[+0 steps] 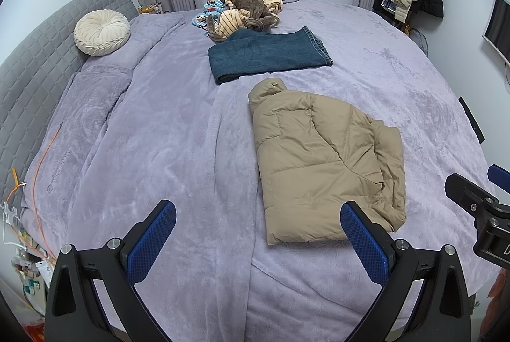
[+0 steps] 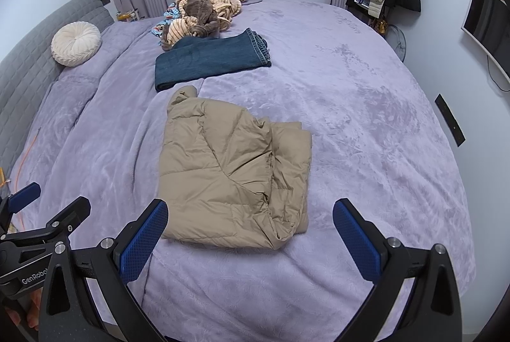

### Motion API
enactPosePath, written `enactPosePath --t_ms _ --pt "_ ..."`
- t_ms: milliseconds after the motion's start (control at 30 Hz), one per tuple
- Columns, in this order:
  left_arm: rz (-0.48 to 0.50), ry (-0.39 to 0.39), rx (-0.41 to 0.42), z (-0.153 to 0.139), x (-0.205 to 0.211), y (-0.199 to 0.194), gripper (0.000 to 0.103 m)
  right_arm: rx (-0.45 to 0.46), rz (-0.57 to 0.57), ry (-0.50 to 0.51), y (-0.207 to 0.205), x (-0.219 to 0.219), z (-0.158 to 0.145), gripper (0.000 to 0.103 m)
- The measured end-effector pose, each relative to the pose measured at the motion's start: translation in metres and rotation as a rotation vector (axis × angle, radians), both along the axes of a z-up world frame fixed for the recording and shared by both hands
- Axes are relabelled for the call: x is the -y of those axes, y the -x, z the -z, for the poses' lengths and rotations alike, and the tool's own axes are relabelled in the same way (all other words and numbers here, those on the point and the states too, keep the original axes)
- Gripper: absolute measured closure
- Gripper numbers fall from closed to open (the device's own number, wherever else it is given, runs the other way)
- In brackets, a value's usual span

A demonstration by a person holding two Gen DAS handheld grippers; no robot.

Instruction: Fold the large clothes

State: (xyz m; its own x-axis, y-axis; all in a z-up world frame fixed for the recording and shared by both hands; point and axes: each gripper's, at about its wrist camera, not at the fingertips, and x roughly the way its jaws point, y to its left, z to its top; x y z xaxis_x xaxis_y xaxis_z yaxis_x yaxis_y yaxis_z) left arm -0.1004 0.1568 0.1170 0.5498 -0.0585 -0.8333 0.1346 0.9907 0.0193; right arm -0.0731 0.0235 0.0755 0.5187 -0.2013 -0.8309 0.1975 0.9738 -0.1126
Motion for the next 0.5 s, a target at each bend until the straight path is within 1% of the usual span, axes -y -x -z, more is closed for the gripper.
enactPosePath --t_ms 300,500 --pt "-0.005 -0.014 0.010 -0.0013 0.0004 -0.0014 0.000 -0.001 0.001 0.002 0.0000 -0.0010 0.0004 0.000" --pt "-0.001 -0.004 0.013 -0.0036 0.0023 -0.0041 0.000 -0.002 0.002 0.003 0.0002 -0.0015 0.0005 0.000"
